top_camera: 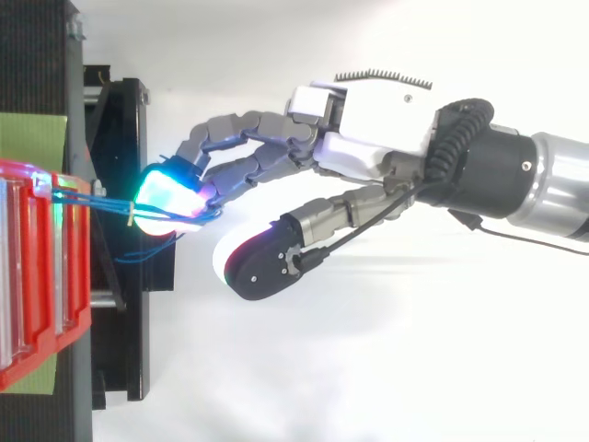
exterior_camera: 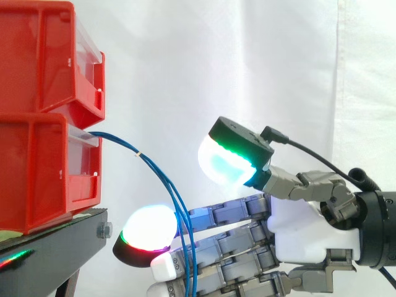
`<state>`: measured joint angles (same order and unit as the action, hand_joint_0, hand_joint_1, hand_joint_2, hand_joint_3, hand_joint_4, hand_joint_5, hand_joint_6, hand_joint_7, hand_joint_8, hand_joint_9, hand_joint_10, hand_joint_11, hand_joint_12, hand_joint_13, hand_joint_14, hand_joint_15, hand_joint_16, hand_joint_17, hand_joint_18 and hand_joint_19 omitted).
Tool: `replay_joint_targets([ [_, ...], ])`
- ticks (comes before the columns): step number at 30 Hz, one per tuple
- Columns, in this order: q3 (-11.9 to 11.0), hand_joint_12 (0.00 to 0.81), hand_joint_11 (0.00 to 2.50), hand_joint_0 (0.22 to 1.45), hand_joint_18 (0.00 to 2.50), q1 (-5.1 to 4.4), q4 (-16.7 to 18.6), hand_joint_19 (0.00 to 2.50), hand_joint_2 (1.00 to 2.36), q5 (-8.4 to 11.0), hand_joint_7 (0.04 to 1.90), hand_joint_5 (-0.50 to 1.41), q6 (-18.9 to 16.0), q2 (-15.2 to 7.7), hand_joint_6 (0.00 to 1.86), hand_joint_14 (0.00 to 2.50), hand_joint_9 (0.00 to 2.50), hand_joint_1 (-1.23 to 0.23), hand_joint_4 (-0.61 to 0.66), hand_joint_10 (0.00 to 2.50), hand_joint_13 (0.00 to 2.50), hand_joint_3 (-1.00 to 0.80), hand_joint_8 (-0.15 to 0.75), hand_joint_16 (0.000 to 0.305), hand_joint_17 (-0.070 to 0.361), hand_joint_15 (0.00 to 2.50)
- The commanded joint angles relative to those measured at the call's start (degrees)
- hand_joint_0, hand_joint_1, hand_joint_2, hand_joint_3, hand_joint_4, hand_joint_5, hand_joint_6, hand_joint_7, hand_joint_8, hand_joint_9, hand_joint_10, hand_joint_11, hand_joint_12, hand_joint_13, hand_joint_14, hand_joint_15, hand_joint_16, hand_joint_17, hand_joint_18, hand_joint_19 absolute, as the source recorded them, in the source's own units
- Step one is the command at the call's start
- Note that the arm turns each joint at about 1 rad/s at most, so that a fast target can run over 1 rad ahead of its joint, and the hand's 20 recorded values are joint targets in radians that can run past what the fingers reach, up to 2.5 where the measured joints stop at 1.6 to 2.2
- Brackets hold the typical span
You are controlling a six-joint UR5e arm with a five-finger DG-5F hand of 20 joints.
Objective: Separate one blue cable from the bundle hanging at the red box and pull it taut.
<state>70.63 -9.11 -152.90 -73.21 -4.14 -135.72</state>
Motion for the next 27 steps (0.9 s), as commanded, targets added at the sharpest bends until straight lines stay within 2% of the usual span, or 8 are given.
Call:
replay_joint_targets([
  [1, 0.04, 0.293, 0.34, 0.54, 0.42, -0.03, 0.49, 0.09, 1.00, 0.09, 0.90, -0.15, -0.08, -0.16, 0.50, 0.01, 0.63, -0.69, 0.32, 0.01, 0.61, -0.50, 0.308, 0.030, 0.068, 0.19],
  [12, 0.04, 0.289, 0.35, 0.57, 0.44, -0.03, 0.49, 0.10, 1.00, 0.09, 0.96, -0.14, -0.34, -0.16, 0.50, 0.01, 0.68, -0.64, 0.32, 0.01, 0.63, -0.47, 0.310, 0.029, 0.065, 0.20],
  [18, -0.58, 0.284, 0.37, 0.60, 0.45, 0.32, -0.21, 0.10, 1.01, 0.00, 1.02, -0.13, -0.87, -0.16, 0.50, 0.01, 0.68, -0.66, 0.30, 0.01, 0.63, -0.40, 0.306, 0.028, 0.064, 0.20],
  [25, -0.67, 0.285, 0.36, 0.60, 0.45, 0.50, -1.18, 0.11, 1.01, -0.18, 1.04, -0.13, -1.57, -0.16, 0.50, 0.01, 0.68, -0.66, 0.29, 0.01, 0.63, -0.42, 0.303, 0.028, 0.064, 0.21],
  [27, -1.37, 0.285, 0.37, 0.60, 0.45, 0.59, -1.26, 0.11, 1.01, -0.18, 1.06, -0.13, -1.83, -0.16, 0.50, 0.01, 0.68, -0.66, 0.29, 0.01, 0.63, -0.42, 0.306, 0.029, 0.064, 0.21],
])
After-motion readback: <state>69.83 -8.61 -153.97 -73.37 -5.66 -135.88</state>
